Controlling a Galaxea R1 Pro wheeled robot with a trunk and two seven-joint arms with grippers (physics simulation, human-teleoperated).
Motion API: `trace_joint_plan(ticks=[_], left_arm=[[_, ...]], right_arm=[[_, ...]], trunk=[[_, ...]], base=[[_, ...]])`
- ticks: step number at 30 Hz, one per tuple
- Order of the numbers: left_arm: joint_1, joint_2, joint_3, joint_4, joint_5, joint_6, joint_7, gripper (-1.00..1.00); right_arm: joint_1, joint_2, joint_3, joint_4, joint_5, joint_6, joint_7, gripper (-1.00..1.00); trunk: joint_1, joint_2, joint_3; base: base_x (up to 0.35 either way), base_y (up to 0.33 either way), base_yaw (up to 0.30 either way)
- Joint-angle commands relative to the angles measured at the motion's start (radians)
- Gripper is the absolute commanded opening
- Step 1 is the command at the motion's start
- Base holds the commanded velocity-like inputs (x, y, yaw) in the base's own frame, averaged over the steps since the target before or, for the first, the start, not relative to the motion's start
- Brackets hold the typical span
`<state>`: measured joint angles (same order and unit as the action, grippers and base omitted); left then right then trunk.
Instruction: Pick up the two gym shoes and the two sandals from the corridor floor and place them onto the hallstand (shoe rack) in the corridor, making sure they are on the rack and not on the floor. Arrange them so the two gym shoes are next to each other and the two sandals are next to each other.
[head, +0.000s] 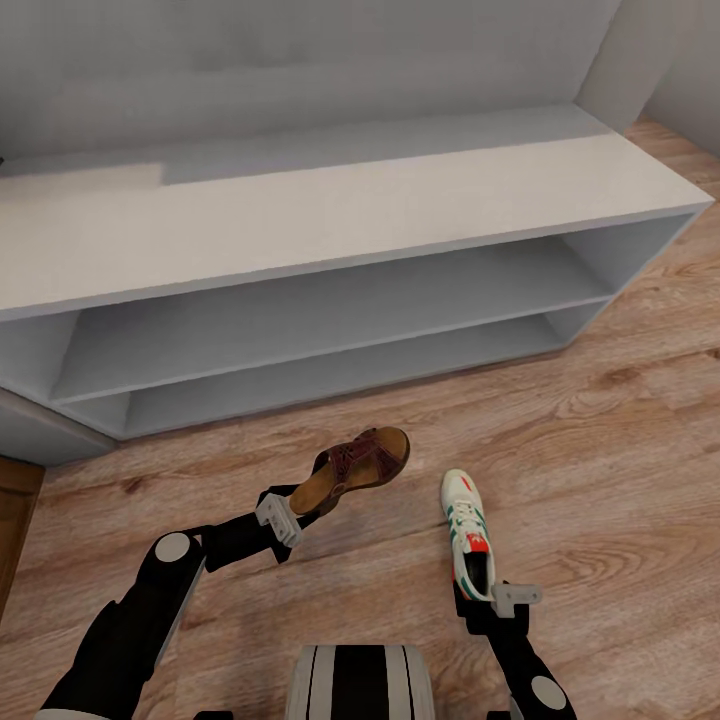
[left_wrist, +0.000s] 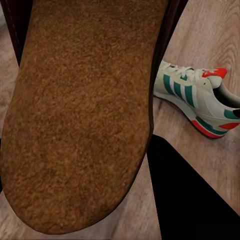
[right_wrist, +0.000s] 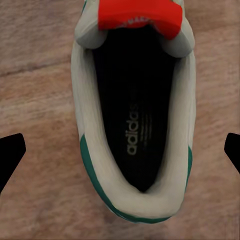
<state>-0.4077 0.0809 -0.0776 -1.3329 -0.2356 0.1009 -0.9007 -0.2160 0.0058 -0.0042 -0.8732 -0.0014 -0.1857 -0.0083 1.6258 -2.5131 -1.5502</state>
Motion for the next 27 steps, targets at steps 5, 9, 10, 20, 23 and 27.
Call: trace_joint_plan(ticks=[5,9,10,20,23,27], left_arm=[[0.000,0.000,-0.001,-0.002,-0.002,0.008,-0.004,-1.00],[0.000,0.000,-0.001,-0.002,-0.002,0.008,-0.004,-1.00],[0.000,0.000,-0.001,-0.002,-0.002,0.008,-0.004,-1.00],[0.000,0.000,0.000,-0.002,-0.002,0.008,-0.004,-1.00],[0.000,0.000,0.000,-0.002,-0.002,0.008,-0.004,-1.00],[0.000,0.000,-0.001,-0.002,-0.002,0.008,-0.004,-1.00]], right_arm=[[0.000,0.000,0.000,0.000,0.000,-0.003,-0.001,1.00],[0.000,0.000,0.000,0.000,0.000,-0.003,-0.001,1.00],[0.000,0.000,0.000,0.000,0.000,-0.003,-0.001,1.00],[0.000,0.000,0.000,0.000,0.000,-0.002,-0.001,1.00],[0.000,0.000,0.000,0.000,0.000,-0.003,-0.001,1.00],[0.000,0.000,0.000,0.000,0.000,-0.002,-0.001,1.00]], trunk=[[0.000,0.000,-0.001],[0.000,0.000,-0.002],[0.000,0.000,-0.002],[0.004,-0.002,-0.049],[0.005,-0.003,-0.064],[0.007,-0.004,-0.085]], base=[[0.006,0.000,0.000],[0.000,0.000,0.000],[0.000,0.000,0.000],[0.000,0.000,0.000],[0.000,0.000,0.000],[0.000,0.000,0.000]])
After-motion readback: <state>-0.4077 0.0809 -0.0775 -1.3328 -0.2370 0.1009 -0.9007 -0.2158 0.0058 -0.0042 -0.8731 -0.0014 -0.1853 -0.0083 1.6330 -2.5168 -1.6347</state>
